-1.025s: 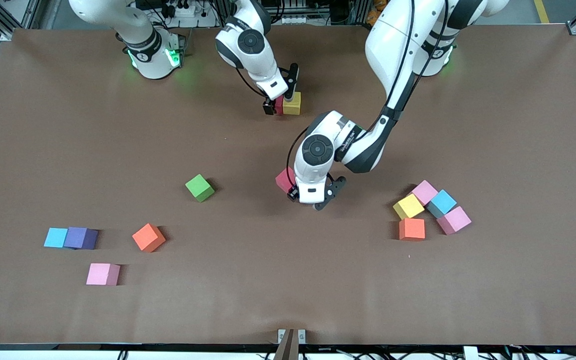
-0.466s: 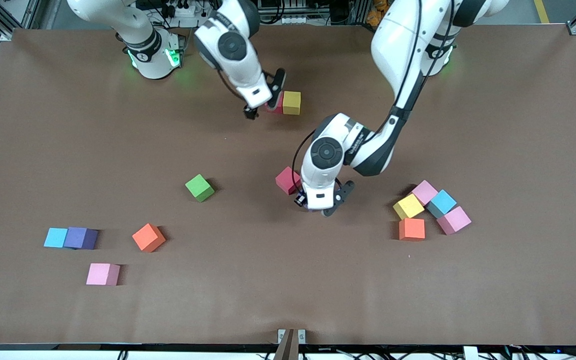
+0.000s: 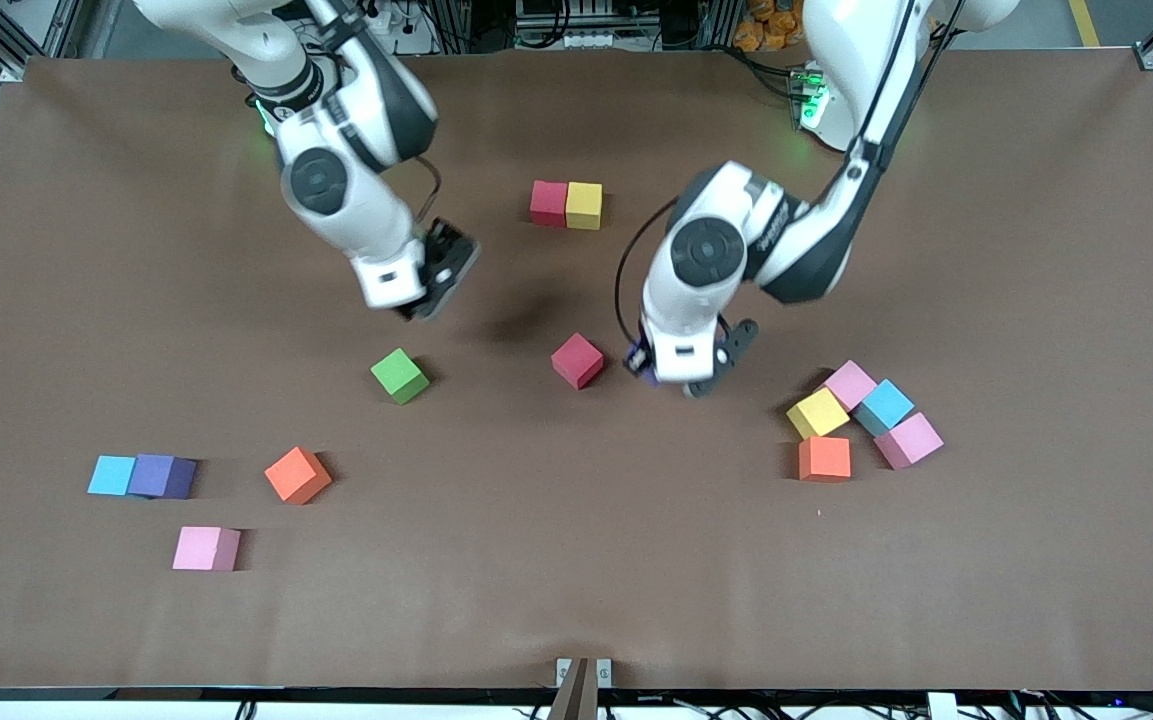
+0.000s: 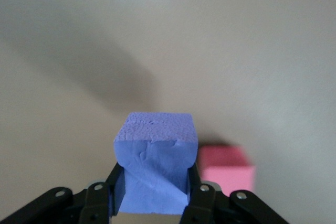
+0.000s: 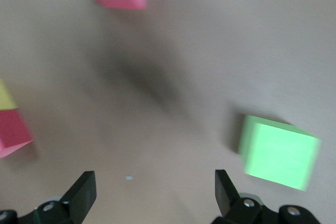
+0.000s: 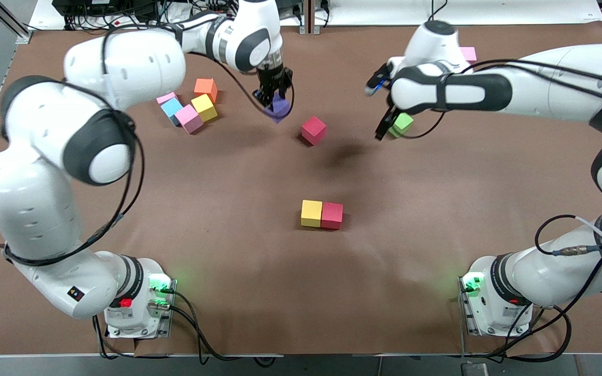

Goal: Form number 2 with 11 blocks
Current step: 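Place the purple cube with the left gripper while the right gripper reaches green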

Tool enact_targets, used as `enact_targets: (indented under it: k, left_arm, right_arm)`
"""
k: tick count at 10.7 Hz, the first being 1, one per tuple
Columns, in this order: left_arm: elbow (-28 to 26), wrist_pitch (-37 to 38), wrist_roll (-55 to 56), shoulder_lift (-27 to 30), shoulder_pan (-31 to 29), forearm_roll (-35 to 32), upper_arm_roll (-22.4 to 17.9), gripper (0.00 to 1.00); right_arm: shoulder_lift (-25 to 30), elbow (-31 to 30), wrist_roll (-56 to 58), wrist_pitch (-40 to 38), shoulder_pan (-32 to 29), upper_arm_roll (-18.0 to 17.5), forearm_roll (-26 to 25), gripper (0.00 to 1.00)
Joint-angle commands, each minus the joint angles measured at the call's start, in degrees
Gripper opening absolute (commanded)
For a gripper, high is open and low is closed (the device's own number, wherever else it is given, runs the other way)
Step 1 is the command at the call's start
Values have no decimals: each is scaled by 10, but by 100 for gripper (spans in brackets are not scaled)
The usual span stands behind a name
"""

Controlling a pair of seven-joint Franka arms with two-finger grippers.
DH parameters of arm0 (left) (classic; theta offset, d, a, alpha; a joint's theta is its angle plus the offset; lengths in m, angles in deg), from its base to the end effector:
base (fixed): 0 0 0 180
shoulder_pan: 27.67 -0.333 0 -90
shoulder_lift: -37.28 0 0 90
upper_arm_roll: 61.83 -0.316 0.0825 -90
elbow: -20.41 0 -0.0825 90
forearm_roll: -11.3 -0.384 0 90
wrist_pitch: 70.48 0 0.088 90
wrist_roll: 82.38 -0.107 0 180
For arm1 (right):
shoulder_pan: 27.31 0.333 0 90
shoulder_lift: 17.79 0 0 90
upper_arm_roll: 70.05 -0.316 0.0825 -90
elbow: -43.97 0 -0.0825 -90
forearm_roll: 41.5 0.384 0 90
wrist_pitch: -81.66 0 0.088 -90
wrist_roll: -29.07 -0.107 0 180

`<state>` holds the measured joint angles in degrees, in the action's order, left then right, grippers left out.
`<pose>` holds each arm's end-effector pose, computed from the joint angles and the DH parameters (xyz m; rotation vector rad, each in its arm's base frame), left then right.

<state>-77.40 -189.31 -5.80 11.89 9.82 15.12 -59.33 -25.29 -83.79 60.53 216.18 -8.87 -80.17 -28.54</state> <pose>0.5023 -0.4223 0.3289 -2.9362 -1.0329 0.1630 0.4719 0.2602 0.3141 -2.6725 -1.2683 0.0117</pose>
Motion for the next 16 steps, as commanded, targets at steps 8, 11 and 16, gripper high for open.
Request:
enact_targets:
  k: [8,11,16]
  left_arm:
    - [-158,54,-648,112,-87,-87,202,26]
    - [-172,39,-731,107,-86,-101,214,27]
    - [-188,16,-858,93,-80,-187,247,27]
  right_arm:
    - [-122,1,-32,244,-8,69,-7,100]
    - [-146,-9,-39,258,-7,68,-3,100]
    - [-157,-11,-41,253,-1,65,33,100]
